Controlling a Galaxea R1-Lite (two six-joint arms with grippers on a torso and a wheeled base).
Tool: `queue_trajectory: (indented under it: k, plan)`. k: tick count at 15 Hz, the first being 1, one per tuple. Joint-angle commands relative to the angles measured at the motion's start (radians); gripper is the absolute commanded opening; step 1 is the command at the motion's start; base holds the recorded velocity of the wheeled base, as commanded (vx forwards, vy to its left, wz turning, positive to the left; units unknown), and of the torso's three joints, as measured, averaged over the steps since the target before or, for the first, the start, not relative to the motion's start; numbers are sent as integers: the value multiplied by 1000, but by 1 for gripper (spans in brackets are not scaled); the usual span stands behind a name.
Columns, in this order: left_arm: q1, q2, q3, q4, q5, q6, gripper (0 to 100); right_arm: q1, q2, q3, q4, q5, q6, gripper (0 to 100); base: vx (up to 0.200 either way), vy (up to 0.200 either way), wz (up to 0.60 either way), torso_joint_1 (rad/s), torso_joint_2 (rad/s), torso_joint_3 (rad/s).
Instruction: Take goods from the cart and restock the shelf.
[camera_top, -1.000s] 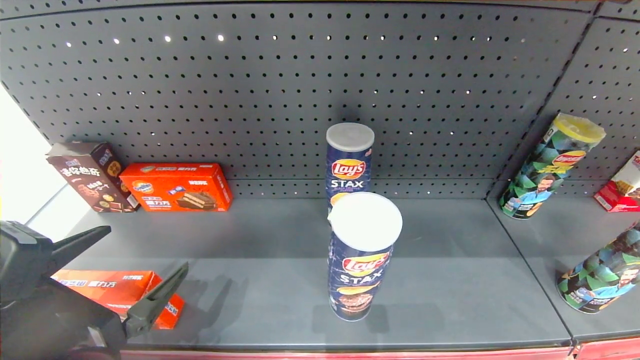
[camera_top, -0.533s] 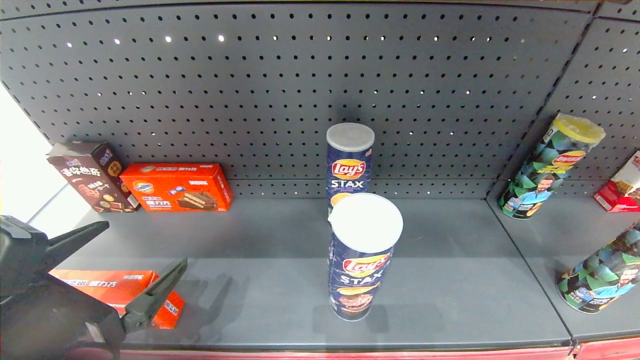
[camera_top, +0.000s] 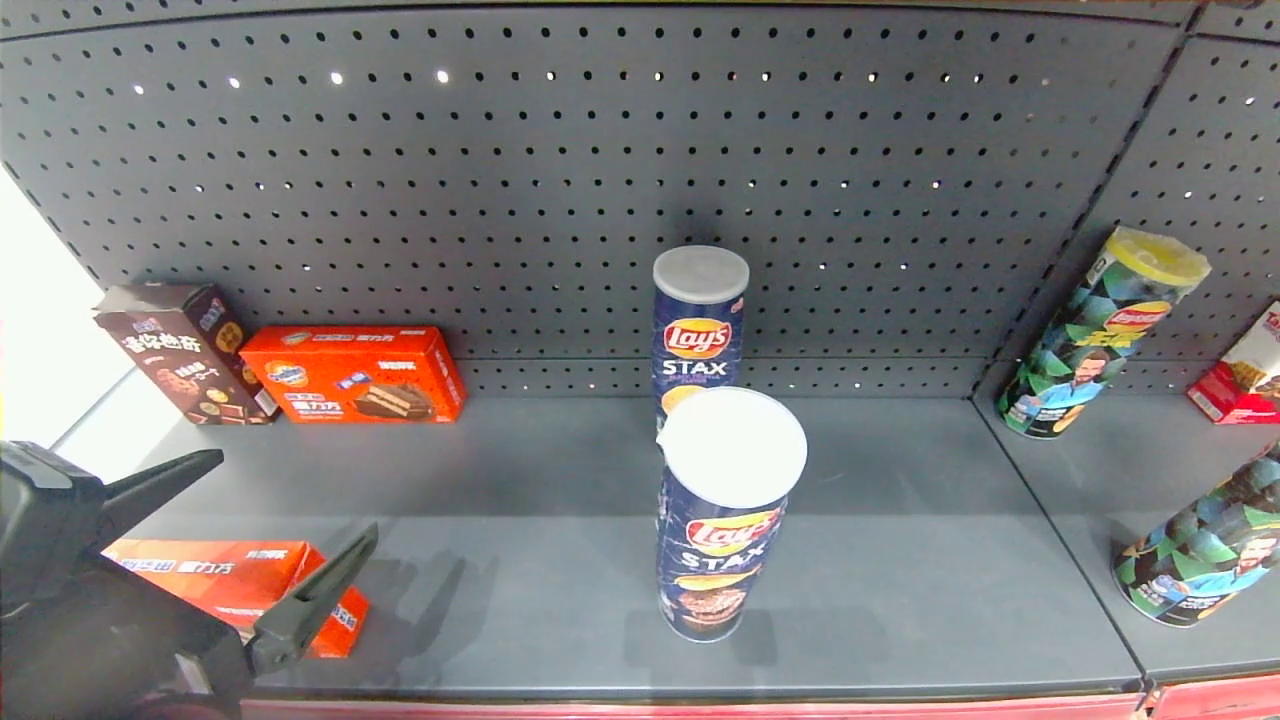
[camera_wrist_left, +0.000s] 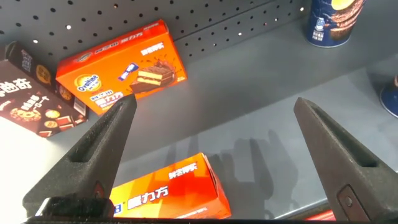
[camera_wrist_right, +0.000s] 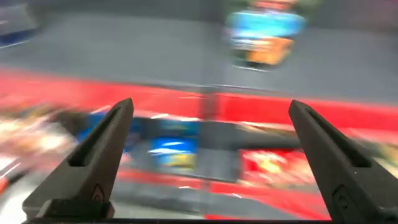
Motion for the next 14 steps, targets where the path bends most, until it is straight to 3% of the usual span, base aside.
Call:
queue_trajectory:
  k: [1,6,7,8,9,11,12,14]
  plan:
    - [0,3,-2,0,0,0,100,-19,34,9,-21,-53,10,100,0,0,0,0,0,0]
    - [-3,3,1,0,1,0,100,-96,146,9,-19,-68,24,100,0,0,0,0,0,0]
    - [-2,-2,4,1,1,0,100,-168,132,9,-21,-72,24,100,0,0,0,0,0,0]
    - [-2,-2,4,1,1,0,100,-168,132,9,-21,-72,24,100,0,0,0,0,0,0]
    - [3,-19,18,1,1,-2,100,-341,43,9,-21,-64,31,100,0,0,0,0,0,0]
    - [3,-31,29,3,1,-2,100,-318,25,17,-27,-50,59,100,0,0,0,0,0,0]
    - [3,-43,44,3,1,0,100,-301,-20,38,-67,206,56,100,0,0,0,0,0,0]
    - [1,-43,45,3,1,0,100,-303,-20,89,-196,427,31,100,0,0,0,0,0,0]
